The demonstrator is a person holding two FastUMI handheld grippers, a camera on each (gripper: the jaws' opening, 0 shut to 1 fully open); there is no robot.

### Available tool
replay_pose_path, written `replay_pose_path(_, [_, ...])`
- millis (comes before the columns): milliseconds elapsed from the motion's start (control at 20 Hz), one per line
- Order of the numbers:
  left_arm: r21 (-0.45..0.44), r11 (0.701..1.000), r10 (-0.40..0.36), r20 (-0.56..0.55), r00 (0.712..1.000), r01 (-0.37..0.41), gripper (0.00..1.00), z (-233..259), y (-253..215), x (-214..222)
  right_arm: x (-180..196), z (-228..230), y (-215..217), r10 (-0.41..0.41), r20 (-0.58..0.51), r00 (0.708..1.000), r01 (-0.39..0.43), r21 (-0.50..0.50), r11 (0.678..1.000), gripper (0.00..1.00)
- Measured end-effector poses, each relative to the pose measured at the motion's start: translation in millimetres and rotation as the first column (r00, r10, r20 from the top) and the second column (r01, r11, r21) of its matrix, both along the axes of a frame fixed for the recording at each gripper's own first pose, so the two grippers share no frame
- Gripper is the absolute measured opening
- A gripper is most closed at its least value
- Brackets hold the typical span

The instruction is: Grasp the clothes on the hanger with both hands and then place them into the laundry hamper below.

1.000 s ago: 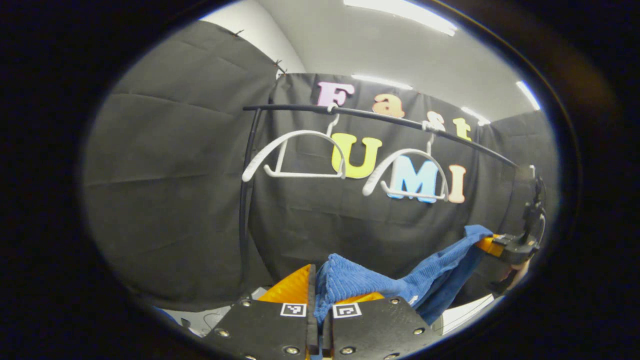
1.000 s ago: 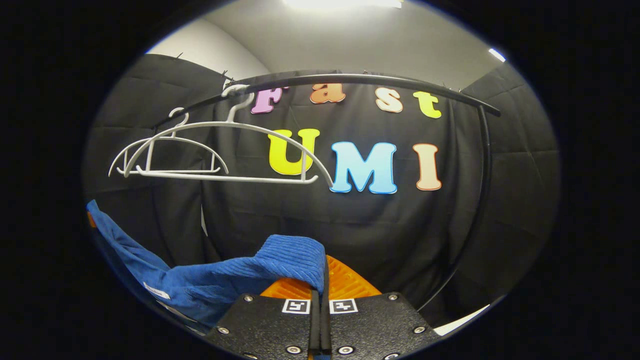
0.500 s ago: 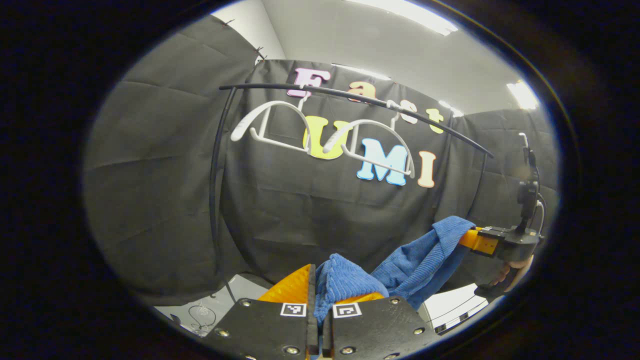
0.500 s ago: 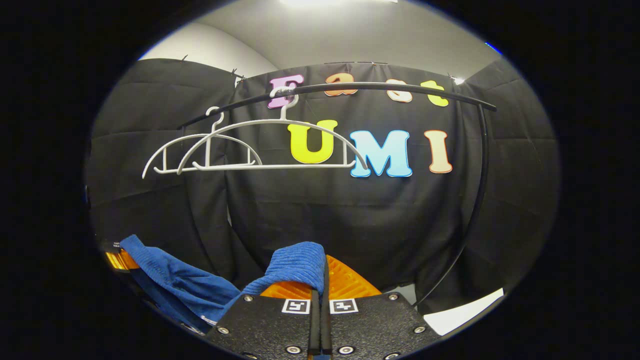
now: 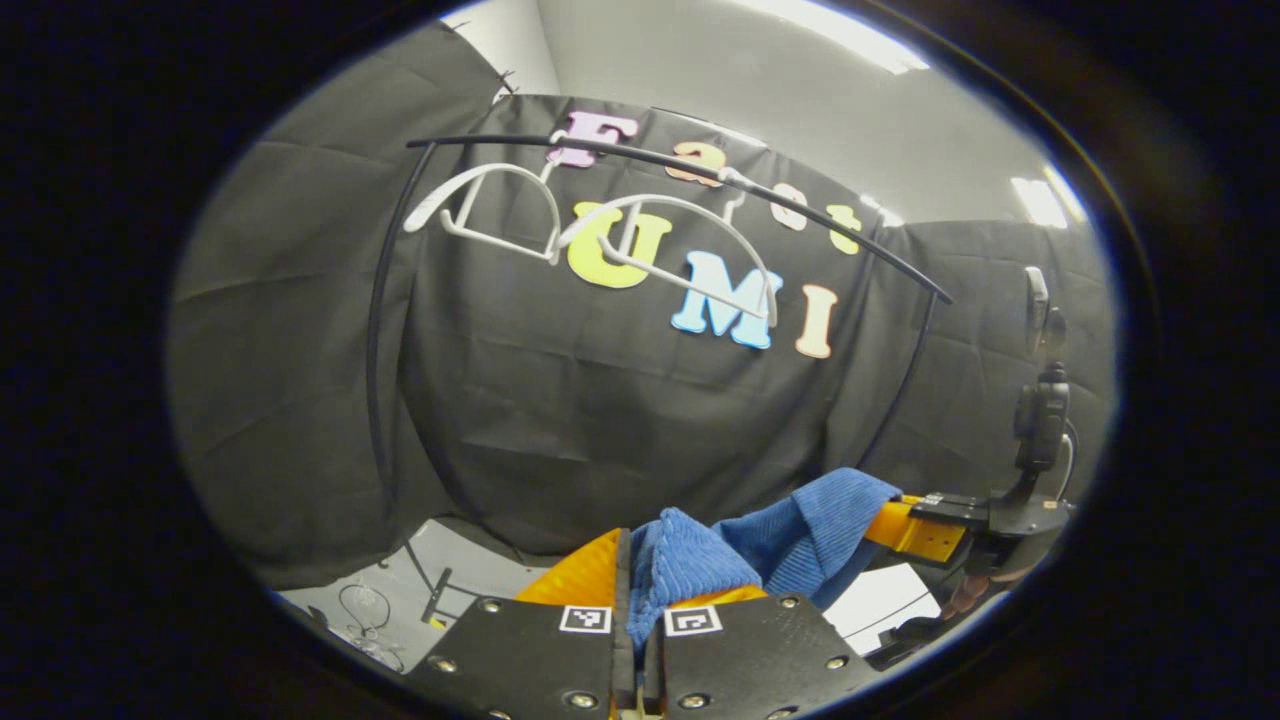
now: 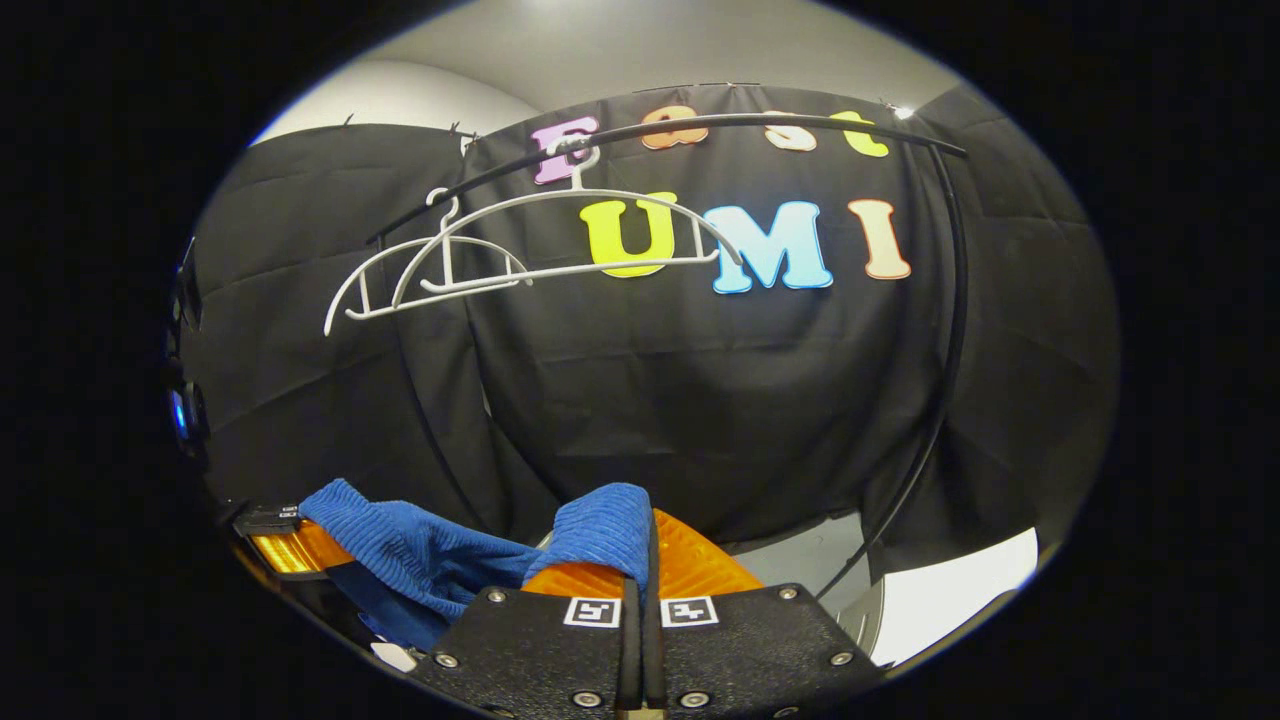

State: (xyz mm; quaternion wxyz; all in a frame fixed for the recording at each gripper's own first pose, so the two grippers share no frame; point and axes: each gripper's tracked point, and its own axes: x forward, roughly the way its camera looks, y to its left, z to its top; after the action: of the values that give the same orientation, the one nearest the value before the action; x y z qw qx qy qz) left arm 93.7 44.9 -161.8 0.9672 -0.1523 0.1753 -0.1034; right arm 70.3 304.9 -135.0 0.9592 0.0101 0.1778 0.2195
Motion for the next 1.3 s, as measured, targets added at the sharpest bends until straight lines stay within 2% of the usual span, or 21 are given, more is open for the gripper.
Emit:
replay_pose_path(150, [-0.036,0.998,-0.042,-0.001,0.999,0.042,0.05,3.5,-23.7,-1.7,-5.8,-1.7,-5.4,-0.024,-0.017,1.000,0.024,0.033,0.999,0.01])
replay_pose_path(300, [0.023,0.996,-0.091,0.001,0.996,0.091,0.04,-4.7,-38.7,0.6,-6.9,-15.5,-11.3,-0.053,-0.035,0.998,0.055,0.046,0.997,0.01])
replay_pose_path(450, [0.059,0.995,-0.083,-0.057,0.995,0.087,0.05,-37.1,-34.7,8.8,-6.0,-44.7,-11.7,-0.069,-0.077,0.995,0.071,0.023,0.997,0.00])
replay_pose_path(650, [0.121,0.985,-0.103,-0.137,0.985,0.120,0.03,-93.1,-30.1,17.3,-2.9,-86.7,-7.4,-0.087,-0.152,0.985,0.085,-0.017,0.996,0.01])
replay_pose_path(950, [0.120,0.981,-0.111,-0.283,0.953,0.150,0.05,-176.5,-27.3,11.7,-12.8,-160.3,-10.2,-0.159,-0.278,0.947,0.138,-0.095,0.986,0.01])
replay_pose_path(1150, [0.141,0.972,-0.130,-0.348,0.928,0.189,0.04,-229.9,-22.9,10.6,-8.1,-203.6,-25.5,-0.215,-0.367,0.905,0.180,-0.127,0.975,0.02])
replay_pose_path(1300, [0.154,0.969,-0.124,-0.381,0.916,0.195,0.02,-259.1,-15.2,13.0,-20.4,-228.2,-20.2,-0.230,-0.417,0.879,0.184,-0.149,0.972,0.02])
